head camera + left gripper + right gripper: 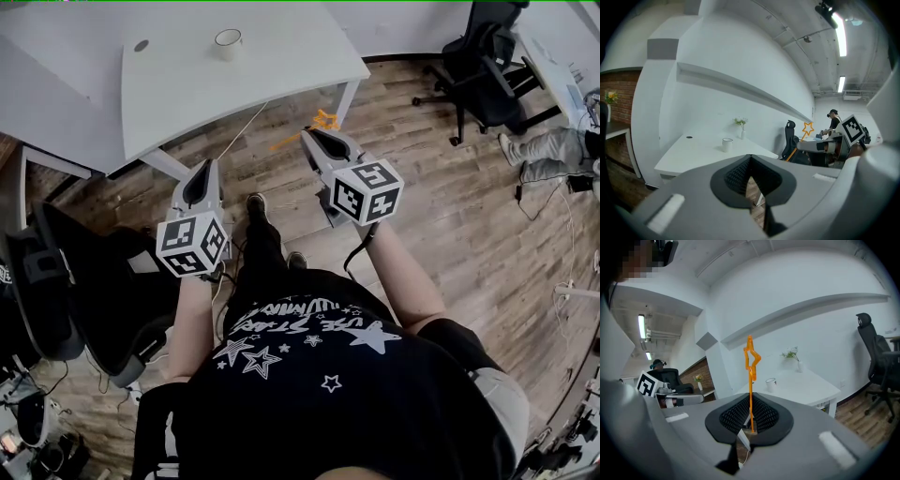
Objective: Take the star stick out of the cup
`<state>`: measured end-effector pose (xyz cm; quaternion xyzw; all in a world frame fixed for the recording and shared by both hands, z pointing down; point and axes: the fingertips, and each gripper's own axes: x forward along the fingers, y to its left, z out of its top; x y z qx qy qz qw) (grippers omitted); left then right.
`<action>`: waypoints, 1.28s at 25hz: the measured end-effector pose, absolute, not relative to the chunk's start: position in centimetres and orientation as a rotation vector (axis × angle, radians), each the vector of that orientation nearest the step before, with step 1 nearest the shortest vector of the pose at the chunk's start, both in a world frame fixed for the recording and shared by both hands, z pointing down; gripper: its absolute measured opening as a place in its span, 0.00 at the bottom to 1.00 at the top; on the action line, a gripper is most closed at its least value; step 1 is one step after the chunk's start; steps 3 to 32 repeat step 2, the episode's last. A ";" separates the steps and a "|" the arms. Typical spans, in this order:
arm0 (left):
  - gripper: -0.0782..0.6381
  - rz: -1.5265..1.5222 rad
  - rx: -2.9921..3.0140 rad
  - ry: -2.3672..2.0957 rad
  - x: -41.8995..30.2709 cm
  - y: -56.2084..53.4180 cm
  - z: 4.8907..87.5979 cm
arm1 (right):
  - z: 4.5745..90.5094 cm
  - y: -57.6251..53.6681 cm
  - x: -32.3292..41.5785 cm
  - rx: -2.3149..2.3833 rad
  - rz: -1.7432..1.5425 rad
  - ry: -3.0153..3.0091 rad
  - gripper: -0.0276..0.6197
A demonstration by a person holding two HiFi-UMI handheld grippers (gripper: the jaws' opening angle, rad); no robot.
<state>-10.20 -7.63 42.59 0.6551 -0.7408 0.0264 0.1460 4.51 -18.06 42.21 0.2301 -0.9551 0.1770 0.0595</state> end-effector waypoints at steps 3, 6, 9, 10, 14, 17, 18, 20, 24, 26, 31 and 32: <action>0.11 0.077 1.889 -2.132 -10.2 -7.6 42.6 | 42.4 -18.0 4.5 0.699 0.537 -2.889 0.09; 0.11 0.077 1.889 -2.132 -10.2 -7.6 42.6 | 42.4 -18.0 4.5 0.699 0.537 -2.889 0.09; 0.11 0.077 1.889 -2.132 -10.2 -7.6 42.6 | 42.4 -18.0 4.5 0.699 0.537 -2.889 0.09; 0.11 0.077 1.889 -2.132 -10.2 -7.6 42.6 | 42.4 -18.0 4.5 0.699 0.537 -2.889 0.09; 0.11 0.077 1.889 -2.132 -10.2 -7.6 42.6 | 42.4 -18.0 4.5 0.699 0.537 -2.889 0.09; 0.11 0.077 1.889 -2.132 -10.2 -7.6 42.6 | 42.4 -18.0 4.5 0.699 0.537 -2.889 0.09; 0.11 0.077 1.889 -2.132 -10.2 -7.6 42.6 | 42.4 -18.0 4.5 0.699 0.537 -2.889 0.09; 0.11 0.077 1.889 -2.132 -10.2 -7.6 42.6 | 42.4 -18.0 4.5 0.699 0.537 -2.889 0.09; 0.11 0.077 1.889 -2.132 -10.2 -7.6 42.6 | 42.4 -18.0 4.5 0.699 0.537 -2.889 0.09; 0.11 0.077 1.889 -2.132 -10.2 -7.6 42.6 | 42.4 -18.0 4.5 0.699 0.537 -2.889 0.09; 0.11 0.077 1.889 -2.132 -10.2 -7.6 42.6 | 42.4 -18.0 4.5 0.699 0.537 -2.889 0.09; 0.11 0.077 1.889 -2.132 -10.2 -7.6 42.6 | 42.4 -18.0 4.5 0.699 0.537 -2.889 0.09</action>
